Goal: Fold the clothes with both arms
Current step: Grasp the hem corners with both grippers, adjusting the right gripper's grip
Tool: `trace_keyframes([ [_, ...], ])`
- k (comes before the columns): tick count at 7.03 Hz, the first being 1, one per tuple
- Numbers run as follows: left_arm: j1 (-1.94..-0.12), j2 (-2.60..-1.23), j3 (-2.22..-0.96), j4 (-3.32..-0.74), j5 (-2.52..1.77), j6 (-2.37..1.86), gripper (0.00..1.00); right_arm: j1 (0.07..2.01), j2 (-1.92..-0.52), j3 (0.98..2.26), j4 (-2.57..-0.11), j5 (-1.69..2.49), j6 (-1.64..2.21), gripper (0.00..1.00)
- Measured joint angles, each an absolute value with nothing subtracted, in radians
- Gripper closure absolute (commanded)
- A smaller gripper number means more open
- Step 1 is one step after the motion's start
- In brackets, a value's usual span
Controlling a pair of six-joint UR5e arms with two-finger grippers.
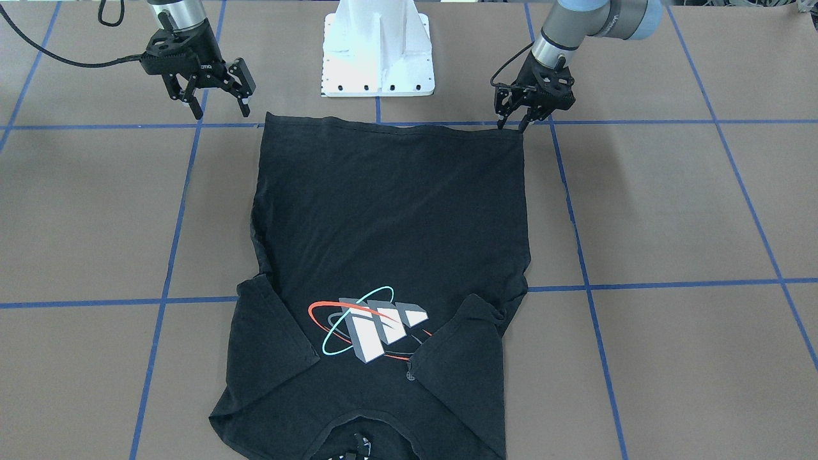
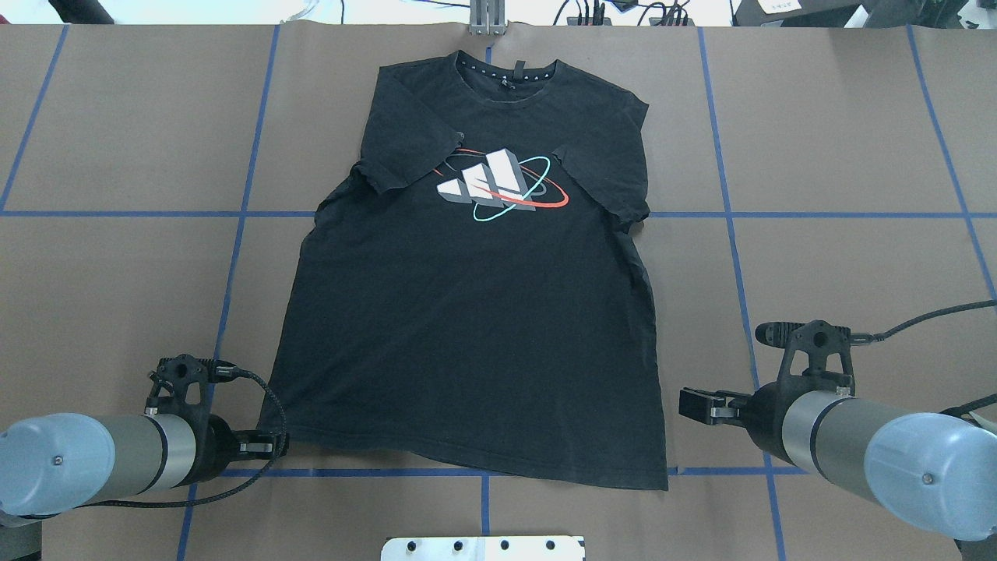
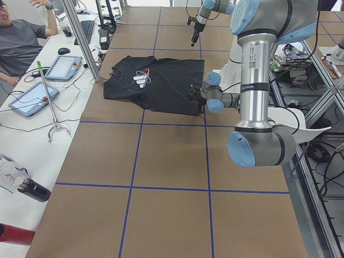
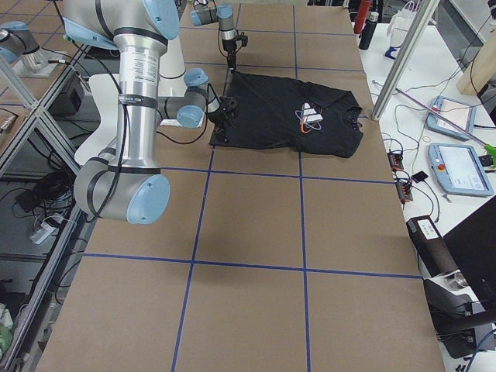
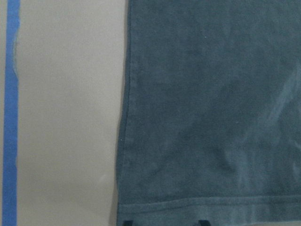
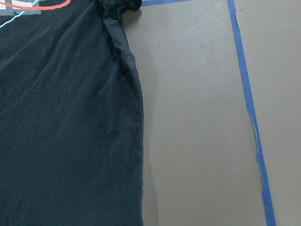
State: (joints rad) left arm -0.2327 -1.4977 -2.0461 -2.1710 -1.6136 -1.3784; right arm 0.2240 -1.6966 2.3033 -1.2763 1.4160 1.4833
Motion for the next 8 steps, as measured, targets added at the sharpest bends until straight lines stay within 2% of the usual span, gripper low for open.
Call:
trace_keyframes([
  [5,-0.236,-1.501,-2.013,-2.172,-1.612,-1.377,0.47,0.223,-1.697,2.301,-1.276,1.416,1.483,0.00],
  [6,-0.235,-1.501,-2.010,-2.172,-1.612,-1.376,0.77,0.223,-1.697,2.301,-1.276,1.415,1.483,0.00],
  [7,-0.235,-1.503,-2.010,-2.172,-1.612,-1.378,1.00,0.223,-1.697,2.301,-1.276,1.412,1.482,0.00],
  [8,-0.235,-1.504,-2.011,-2.172,-1.612,-1.381,1.00,0.223,-1.697,2.300,-1.276,1.411,1.482,0.00],
])
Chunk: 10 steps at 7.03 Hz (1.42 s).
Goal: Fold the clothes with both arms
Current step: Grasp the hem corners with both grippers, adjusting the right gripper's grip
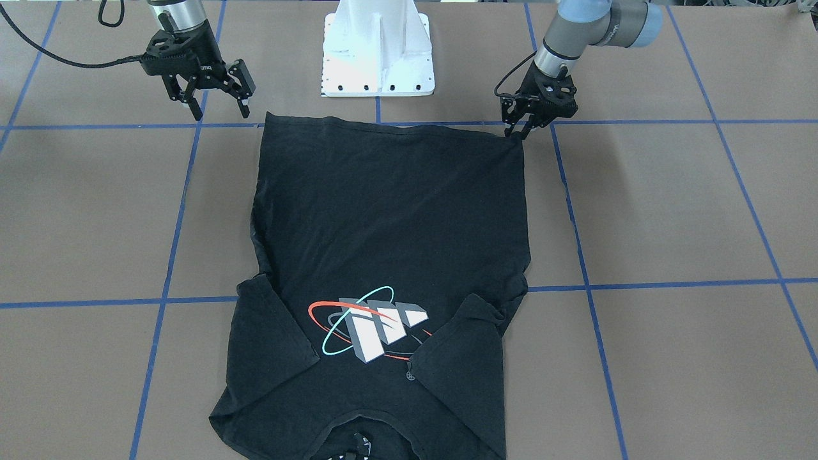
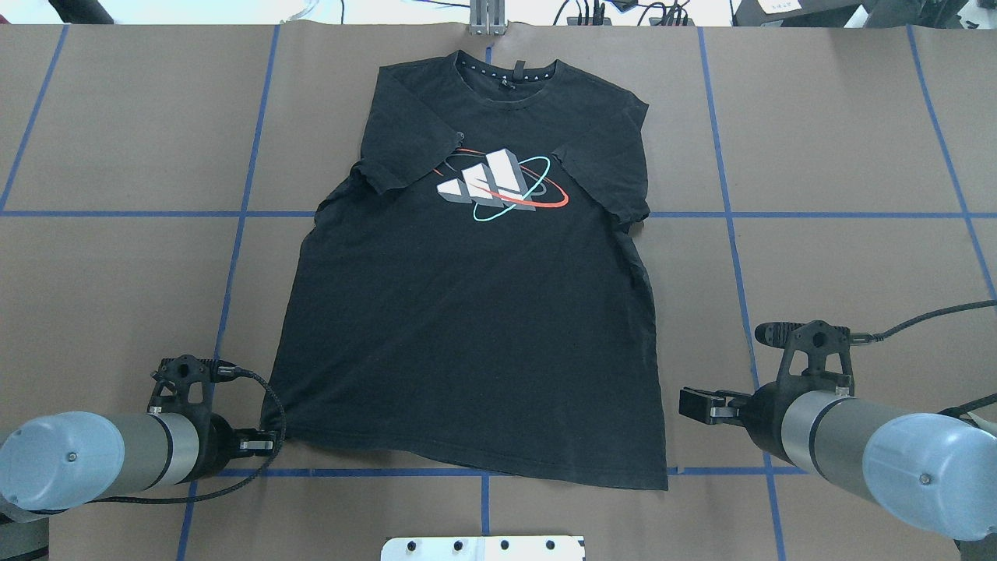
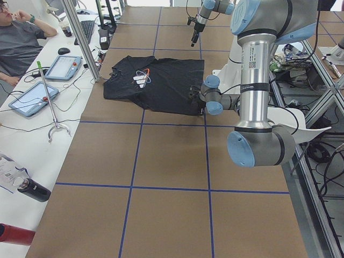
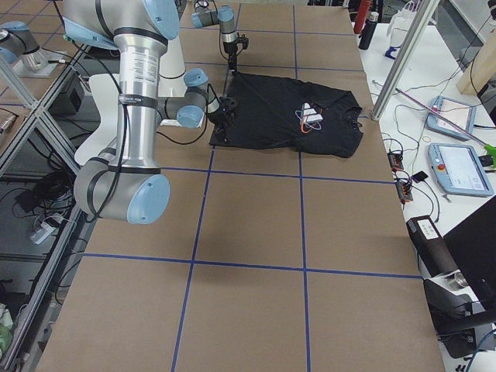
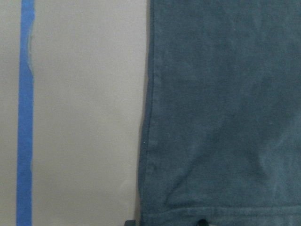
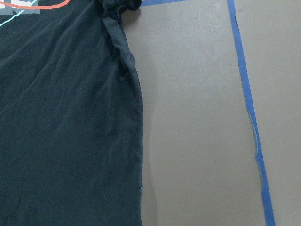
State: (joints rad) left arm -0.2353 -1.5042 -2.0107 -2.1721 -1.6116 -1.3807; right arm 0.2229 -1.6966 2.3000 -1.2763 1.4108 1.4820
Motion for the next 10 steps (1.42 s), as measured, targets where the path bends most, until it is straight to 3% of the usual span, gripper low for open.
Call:
trace_keyframes([
  [6,-0.241,-1.517,-2.030,-2.173,-1.613,-1.379,1.00,0.211,-1.697,2.277,-1.276,1.408,1.495,0.01],
  [7,-0.241,-1.517,-2.034,-2.175,-1.610,-1.380,1.00,0.187,-1.684,2.253,-1.276,1.396,1.518,0.04],
  [10,-0.241,-1.519,-2.041,-2.180,-1.602,-1.380,1.00,0.094,-1.606,2.163,-1.279,1.328,1.586,0.27],
])
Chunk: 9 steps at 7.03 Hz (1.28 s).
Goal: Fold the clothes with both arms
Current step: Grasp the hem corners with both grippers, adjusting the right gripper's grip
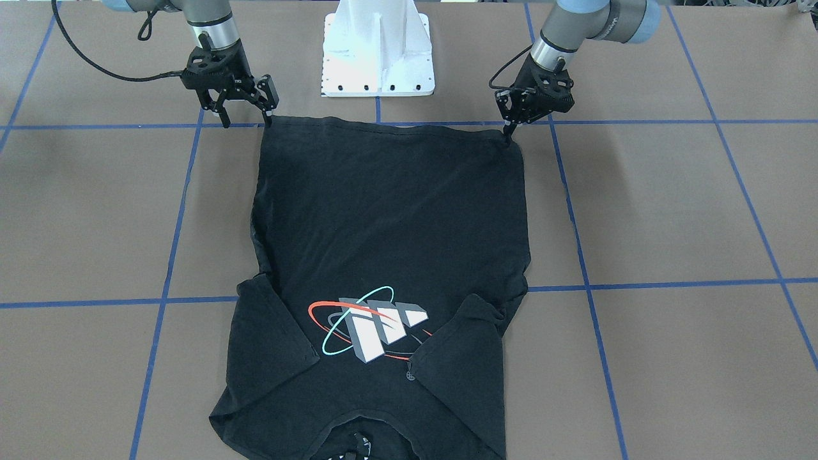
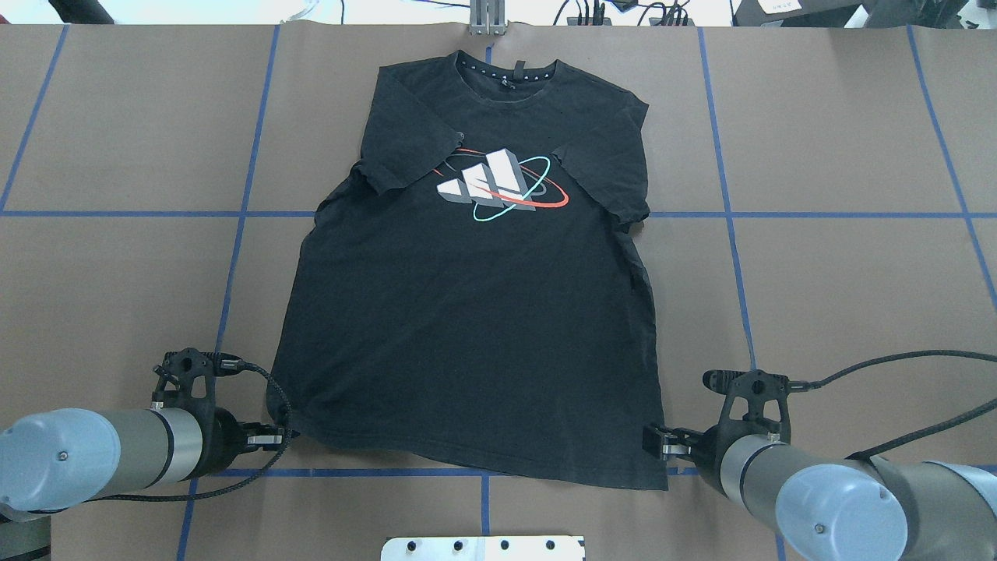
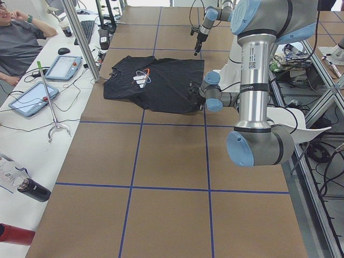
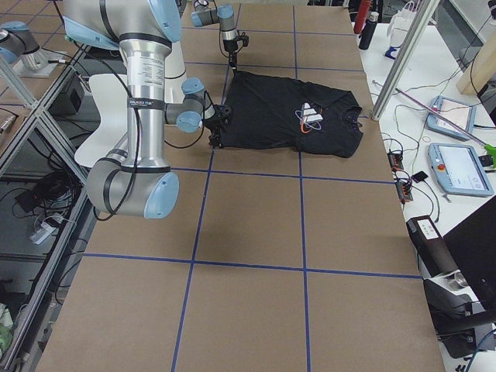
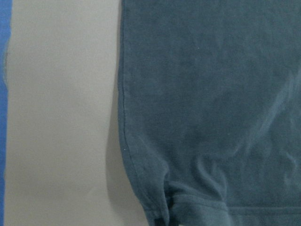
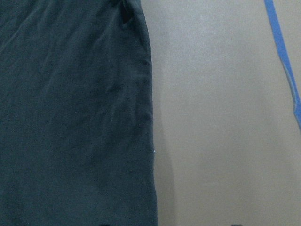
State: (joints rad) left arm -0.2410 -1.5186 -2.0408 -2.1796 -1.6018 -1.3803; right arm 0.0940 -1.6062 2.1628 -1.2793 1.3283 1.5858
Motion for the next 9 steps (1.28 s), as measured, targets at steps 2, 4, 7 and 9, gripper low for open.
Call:
trace_keyframes([
  [2,-0.239,-1.520,-2.040,-2.180,-1.584,-1.379,1.00,0.032,-1.599,2.151,-1.284,1.293,1.636,0.47],
  [4,-0.238,-1.520,-2.040,-2.180,-1.575,-1.379,1.00,-0.009,-1.598,2.150,-1.293,1.277,1.666,0.53],
  [7,-0.238,-1.520,-2.040,-2.180,-1.561,-1.380,1.00,-0.044,-1.593,2.148,-1.341,1.272,1.677,0.56],
  [9,-0.239,-1.520,-2.041,-2.180,-1.559,-1.381,1.00,-0.058,-1.590,2.143,-1.348,1.272,1.678,0.56],
])
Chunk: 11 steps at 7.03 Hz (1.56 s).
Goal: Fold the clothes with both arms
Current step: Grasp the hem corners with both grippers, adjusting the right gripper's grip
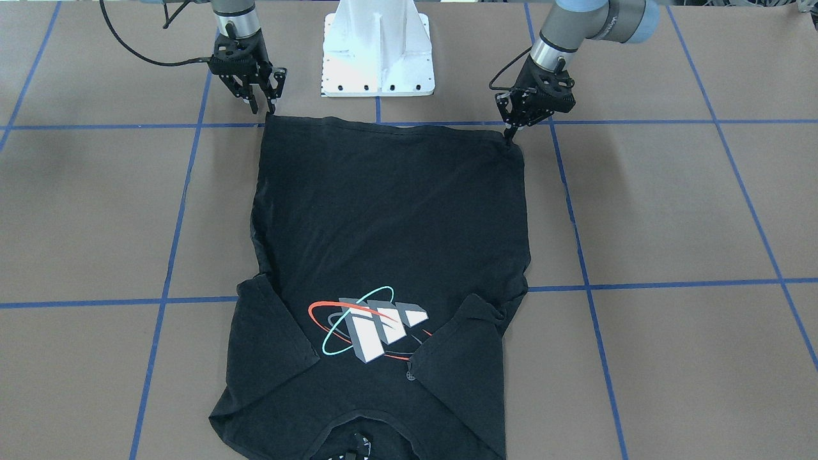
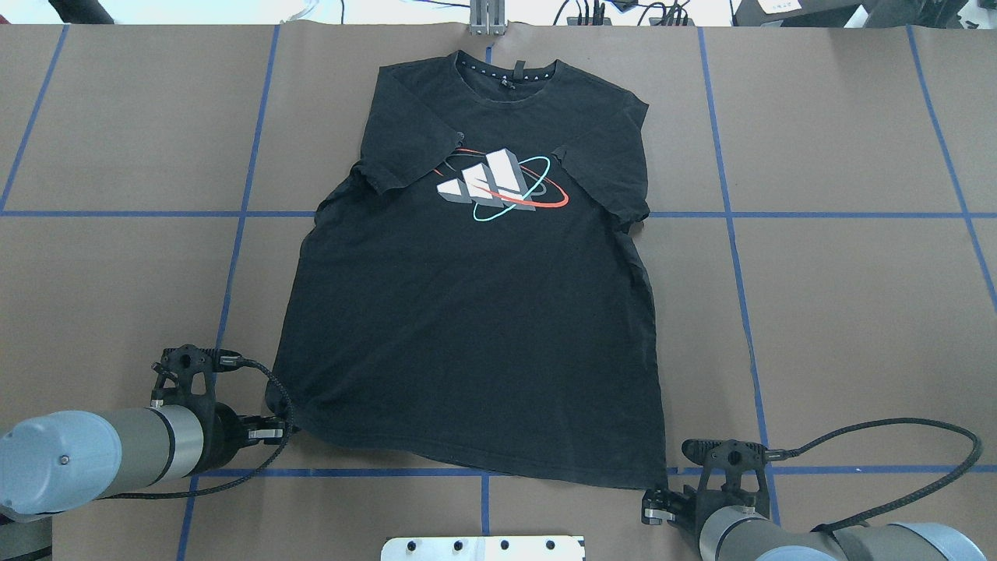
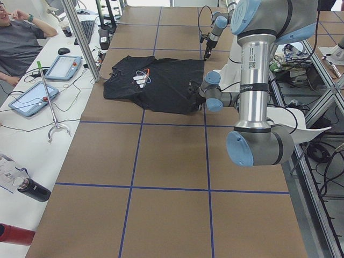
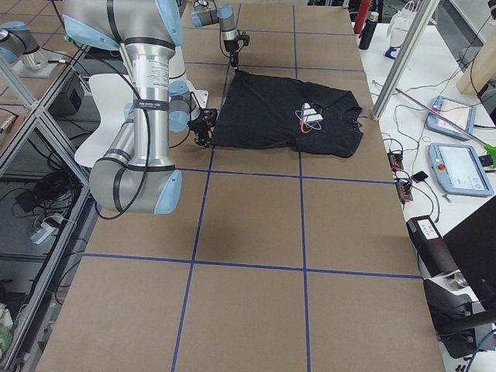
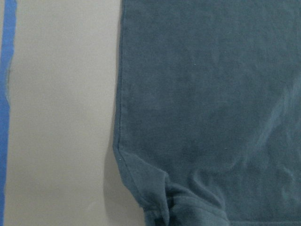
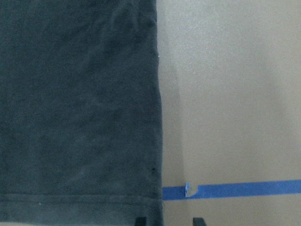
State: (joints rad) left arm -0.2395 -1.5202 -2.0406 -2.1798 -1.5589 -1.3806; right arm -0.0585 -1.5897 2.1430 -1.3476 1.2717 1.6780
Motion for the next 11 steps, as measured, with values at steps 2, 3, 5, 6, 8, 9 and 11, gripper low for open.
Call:
trace_keyframes([
  [2,-0.241,-1.520,-2.041,-2.180,-1.559,-1.381,1.00,-0.066,-1.563,2.124,-1.349,1.272,1.678,0.69],
  [3,-0.242,-1.520,-2.041,-2.180,-1.559,-1.381,1.00,-0.067,-1.551,2.116,-1.349,1.272,1.678,0.72],
  [5,-0.243,-1.520,-2.040,-2.180,-1.559,-1.381,1.00,-0.051,-1.546,2.119,-1.354,1.277,1.677,0.71],
  [6,-0.244,-1.520,-2.040,-2.180,-1.559,-1.381,1.00,-0.041,-1.546,2.126,-1.373,1.279,1.676,0.69],
  [8,-0.244,-1.521,-2.040,-2.180,-1.559,-1.381,1.00,-0.036,-1.546,2.134,-1.416,1.282,1.675,0.68],
  [9,-0.246,-1.521,-2.040,-2.180,-1.559,-1.380,1.00,-0.038,-1.545,2.133,-1.422,1.282,1.675,0.68],
  [11,-0.249,-1.520,-2.040,-2.180,-1.559,-1.379,1.00,-0.044,-1.538,2.128,-1.423,1.281,1.675,0.70],
])
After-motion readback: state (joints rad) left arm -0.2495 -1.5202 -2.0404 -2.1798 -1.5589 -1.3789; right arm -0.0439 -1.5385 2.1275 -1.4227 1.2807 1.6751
